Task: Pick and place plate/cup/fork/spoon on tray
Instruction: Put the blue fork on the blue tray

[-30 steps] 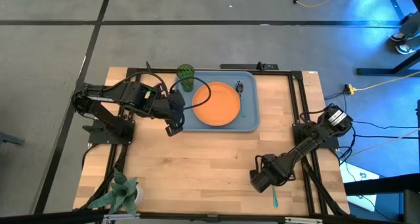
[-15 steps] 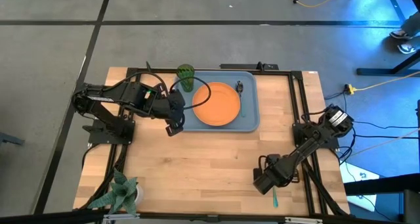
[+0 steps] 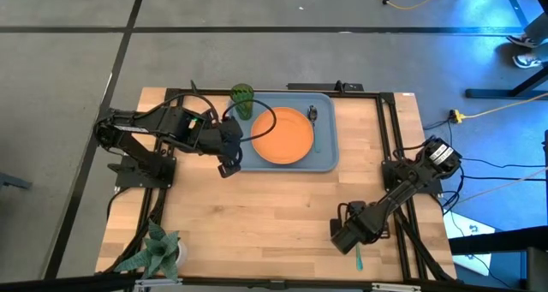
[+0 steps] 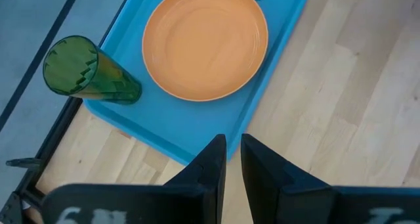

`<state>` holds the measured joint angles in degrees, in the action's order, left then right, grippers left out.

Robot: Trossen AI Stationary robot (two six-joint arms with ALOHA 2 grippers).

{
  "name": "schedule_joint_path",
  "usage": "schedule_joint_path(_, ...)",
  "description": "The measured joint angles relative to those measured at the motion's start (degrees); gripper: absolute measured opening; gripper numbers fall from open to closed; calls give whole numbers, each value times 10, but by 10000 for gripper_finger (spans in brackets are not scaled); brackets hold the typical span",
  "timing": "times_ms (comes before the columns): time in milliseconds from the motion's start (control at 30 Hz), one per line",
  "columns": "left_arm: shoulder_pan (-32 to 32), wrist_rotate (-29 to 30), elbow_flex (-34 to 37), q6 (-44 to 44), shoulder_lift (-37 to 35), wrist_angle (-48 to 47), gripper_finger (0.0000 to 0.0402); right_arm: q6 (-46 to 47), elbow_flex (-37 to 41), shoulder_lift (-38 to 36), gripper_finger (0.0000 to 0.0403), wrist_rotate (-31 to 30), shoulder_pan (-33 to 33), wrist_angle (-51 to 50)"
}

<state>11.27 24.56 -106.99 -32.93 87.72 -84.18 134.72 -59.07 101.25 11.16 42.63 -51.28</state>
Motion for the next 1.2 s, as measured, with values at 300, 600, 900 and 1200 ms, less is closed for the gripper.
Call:
schedule_joint_path(300, 0, 0, 0, 0, 0, 0, 41, 0, 33, -1, 51, -8, 0, 58)
schedule_joint_path(600, 0, 0, 0, 0, 0, 3, 41, -19, 33, -2, 33, -36, 1, 54)
schedule_joint_path(900, 0, 0, 0, 0, 0, 3, 41, -46, 33, -3, 10, -50, 0, 51)
schedule_joint_path(1200, 0, 0, 0, 0, 0, 3, 41, -50, 35, -22, 8, -68, -8, 45)
